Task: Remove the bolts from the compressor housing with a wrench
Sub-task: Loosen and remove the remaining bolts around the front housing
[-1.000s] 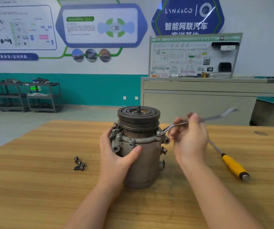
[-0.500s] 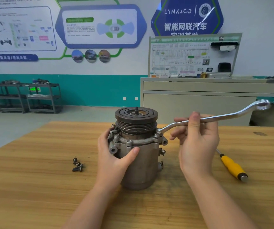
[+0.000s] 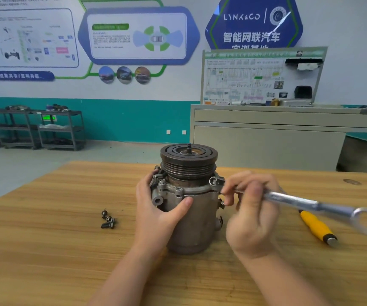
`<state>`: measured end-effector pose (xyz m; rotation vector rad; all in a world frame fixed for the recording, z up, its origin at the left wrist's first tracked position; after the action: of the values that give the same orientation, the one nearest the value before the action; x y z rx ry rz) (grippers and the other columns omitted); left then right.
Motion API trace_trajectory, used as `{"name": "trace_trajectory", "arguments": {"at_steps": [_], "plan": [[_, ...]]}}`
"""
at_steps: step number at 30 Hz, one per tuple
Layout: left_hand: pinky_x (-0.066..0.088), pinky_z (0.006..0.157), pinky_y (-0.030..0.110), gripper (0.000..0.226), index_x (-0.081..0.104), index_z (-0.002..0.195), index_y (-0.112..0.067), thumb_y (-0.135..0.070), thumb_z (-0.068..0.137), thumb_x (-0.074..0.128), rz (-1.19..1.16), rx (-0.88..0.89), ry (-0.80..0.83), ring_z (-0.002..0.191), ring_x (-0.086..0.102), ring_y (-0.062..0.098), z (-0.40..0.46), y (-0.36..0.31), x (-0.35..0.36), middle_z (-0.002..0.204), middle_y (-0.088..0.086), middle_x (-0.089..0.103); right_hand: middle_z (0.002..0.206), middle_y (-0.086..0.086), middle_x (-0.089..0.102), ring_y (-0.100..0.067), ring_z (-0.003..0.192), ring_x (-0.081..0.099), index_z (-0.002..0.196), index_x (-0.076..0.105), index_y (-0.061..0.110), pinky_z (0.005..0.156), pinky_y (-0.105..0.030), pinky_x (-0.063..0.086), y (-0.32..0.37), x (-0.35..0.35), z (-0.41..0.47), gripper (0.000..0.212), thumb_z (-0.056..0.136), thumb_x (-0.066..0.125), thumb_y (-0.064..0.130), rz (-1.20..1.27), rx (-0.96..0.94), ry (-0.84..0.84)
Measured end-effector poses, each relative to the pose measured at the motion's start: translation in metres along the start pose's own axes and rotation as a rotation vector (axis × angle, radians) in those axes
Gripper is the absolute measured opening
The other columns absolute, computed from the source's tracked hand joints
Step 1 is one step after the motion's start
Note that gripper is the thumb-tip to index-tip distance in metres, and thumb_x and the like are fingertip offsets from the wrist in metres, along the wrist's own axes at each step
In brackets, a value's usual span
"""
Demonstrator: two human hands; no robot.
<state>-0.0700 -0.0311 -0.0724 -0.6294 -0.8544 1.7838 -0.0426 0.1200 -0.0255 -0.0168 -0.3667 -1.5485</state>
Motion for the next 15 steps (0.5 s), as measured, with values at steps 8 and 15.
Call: {"name": "trace_trajectory", "arguments": {"at_steps": [8,15], "plan": [[0.041,0.107,0.033,0.095,0.038,0.135,-0.033,-0.059,0.052,0.076,-0.009,-0.015,0.007,0.124,0.046,0.002,0.0,0.0,0.001,0.134,-0.01,0.047,0.051,-0.001,0.052,-0.007,0.034,0.04,0.075,0.045,0.014,0.033,-0.015,0.03,-0.028,-0.024,0.046,0.028,0.102,0.041,0.021,0.635,0.981,-0.708],[0.041,0.107,0.032,0.093,0.038,0.134,-0.034,-0.058,0.053,0.076,-0.017,-0.025,0.007,0.123,0.046,0.0,-0.001,-0.001,0.0,0.133,-0.012,0.047,0.04,0.008,0.039,-0.006,0.028,0.029,0.075,0.061,0.018,0.032,-0.01,0.023,-0.017,-0.048,0.04,0.041,0.055,0.077,0.049,-0.041,0.903,0.115]]}}
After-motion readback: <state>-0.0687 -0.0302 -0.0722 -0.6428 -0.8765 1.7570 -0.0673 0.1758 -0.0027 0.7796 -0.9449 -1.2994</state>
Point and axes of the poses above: each hand's wrist, its own z-axis towards the middle knuckle, its own x-axis out of the palm, y = z × x, the point moved 1 cm from there along z, towards the middle knuckle
